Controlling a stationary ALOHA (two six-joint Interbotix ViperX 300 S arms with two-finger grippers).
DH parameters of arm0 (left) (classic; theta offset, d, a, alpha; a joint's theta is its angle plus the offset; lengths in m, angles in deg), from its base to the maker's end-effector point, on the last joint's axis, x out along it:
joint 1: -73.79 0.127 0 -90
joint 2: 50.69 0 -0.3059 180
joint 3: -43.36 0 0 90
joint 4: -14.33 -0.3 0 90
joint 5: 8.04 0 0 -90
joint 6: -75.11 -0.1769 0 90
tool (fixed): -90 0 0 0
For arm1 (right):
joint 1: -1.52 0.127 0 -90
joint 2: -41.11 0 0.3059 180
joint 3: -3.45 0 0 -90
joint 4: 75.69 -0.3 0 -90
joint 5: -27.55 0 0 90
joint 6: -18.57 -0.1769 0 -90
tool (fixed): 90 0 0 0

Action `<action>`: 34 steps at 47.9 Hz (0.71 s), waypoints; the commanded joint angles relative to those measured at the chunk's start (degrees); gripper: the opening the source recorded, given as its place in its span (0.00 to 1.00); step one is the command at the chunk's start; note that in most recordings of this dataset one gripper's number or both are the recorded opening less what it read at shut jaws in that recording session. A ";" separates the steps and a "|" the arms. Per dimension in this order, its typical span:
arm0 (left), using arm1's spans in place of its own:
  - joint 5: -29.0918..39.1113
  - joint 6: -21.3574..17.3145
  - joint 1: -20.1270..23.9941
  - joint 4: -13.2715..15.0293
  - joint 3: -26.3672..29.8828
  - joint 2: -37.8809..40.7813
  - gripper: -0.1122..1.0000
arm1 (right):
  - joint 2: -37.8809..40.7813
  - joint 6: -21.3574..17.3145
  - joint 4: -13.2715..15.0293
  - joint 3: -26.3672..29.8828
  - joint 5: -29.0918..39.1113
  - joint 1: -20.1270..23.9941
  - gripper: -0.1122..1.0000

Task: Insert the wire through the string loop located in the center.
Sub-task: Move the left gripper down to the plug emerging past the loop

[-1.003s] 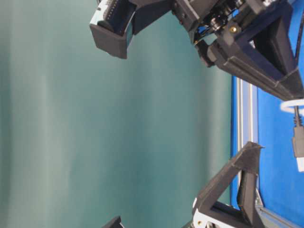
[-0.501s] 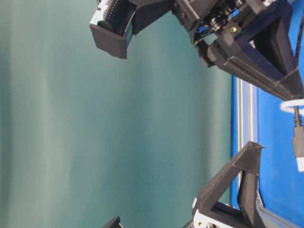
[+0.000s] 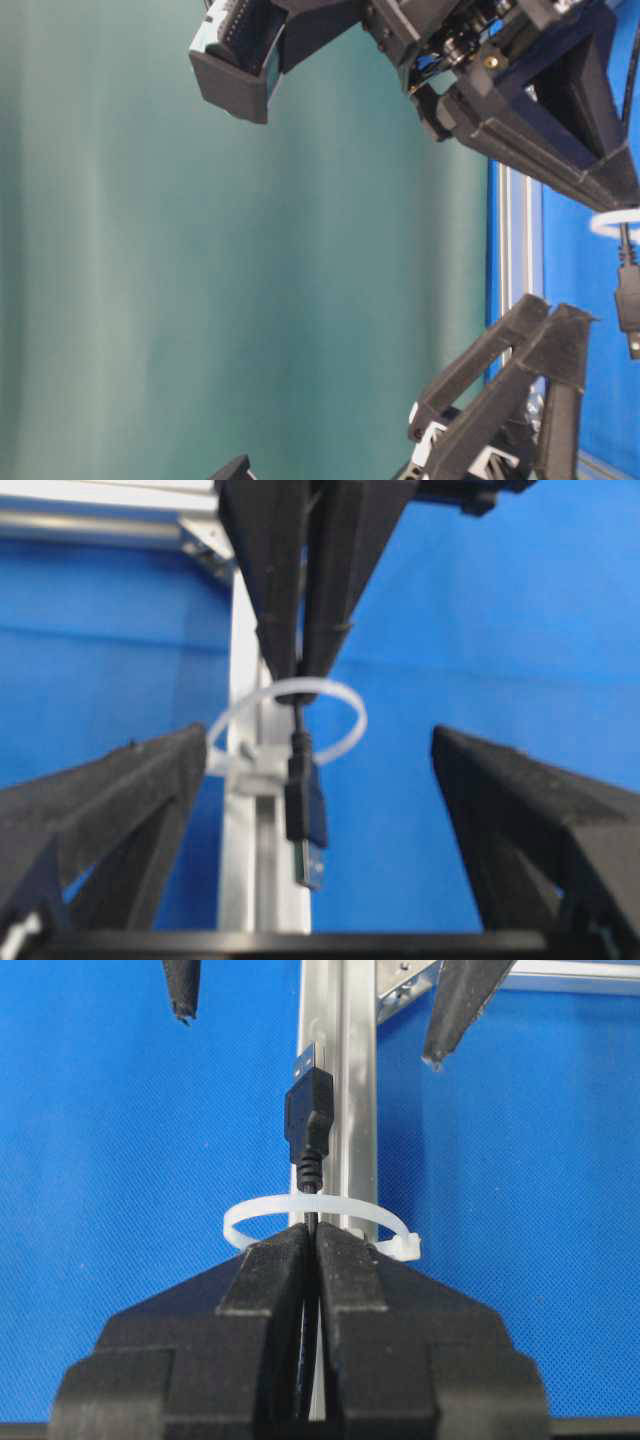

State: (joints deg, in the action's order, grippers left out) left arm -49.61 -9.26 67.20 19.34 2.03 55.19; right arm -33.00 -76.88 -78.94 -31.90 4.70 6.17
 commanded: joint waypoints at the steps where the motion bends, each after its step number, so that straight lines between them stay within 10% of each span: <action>1: 0.18 0.09 -0.09 -0.09 1.14 -0.79 0.88 | -0.70 0.09 0.09 0.88 -0.26 0.09 0.08; 34: 2.20 1.05 -0.18 -0.09 3.69 5.27 0.88 | -0.70 0.26 0.09 0.70 -0.35 0.09 0.08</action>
State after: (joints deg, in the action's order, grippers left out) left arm -47.06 -8.29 67.11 19.43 4.75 61.26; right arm -33.00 -76.70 -78.94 -31.90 4.70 6.17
